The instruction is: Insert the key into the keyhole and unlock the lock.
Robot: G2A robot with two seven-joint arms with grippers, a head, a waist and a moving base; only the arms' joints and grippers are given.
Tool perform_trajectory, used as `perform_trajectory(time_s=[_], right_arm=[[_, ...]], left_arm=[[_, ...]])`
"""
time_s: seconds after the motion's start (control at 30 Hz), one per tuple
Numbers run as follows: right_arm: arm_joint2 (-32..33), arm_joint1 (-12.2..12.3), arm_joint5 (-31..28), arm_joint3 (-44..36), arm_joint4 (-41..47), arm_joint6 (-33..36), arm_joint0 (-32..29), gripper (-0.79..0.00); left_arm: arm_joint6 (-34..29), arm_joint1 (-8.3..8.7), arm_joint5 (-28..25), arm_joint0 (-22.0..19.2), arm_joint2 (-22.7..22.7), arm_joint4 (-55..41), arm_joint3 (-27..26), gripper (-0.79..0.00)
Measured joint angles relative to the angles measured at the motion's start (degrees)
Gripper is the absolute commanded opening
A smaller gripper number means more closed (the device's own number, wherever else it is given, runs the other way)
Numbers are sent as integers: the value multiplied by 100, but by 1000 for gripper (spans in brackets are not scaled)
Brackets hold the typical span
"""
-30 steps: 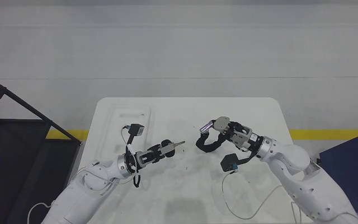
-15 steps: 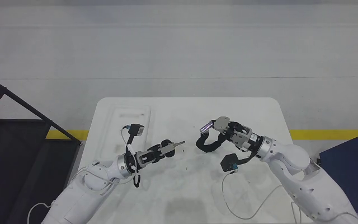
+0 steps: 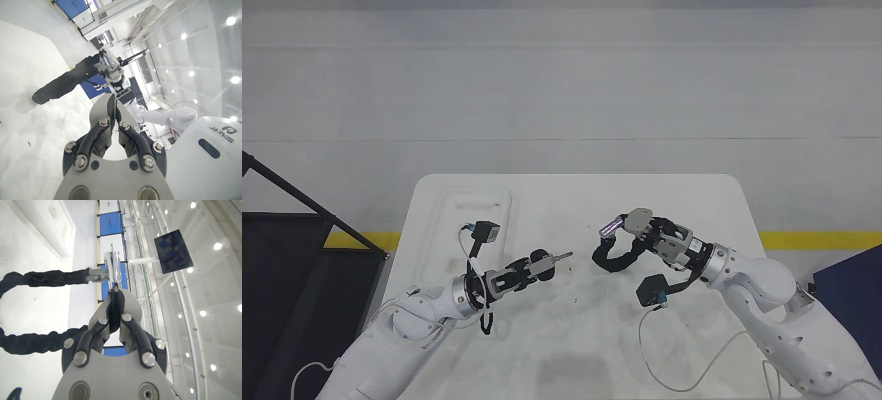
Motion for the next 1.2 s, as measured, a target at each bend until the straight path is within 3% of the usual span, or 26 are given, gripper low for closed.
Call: perform_trajectory(time_s=[1.1,1.13,1.2], right_arm=[[0,0,0,0,0,0,0,-785],[0,0,0,0,0,0,0,-576],[0,0,0,0,0,0,0,-785]], left_arm=[[0,0,0,0,0,0,0,-785],[0,0,0,0,0,0,0,-785],[0,0,0,0,0,0,0,-785]])
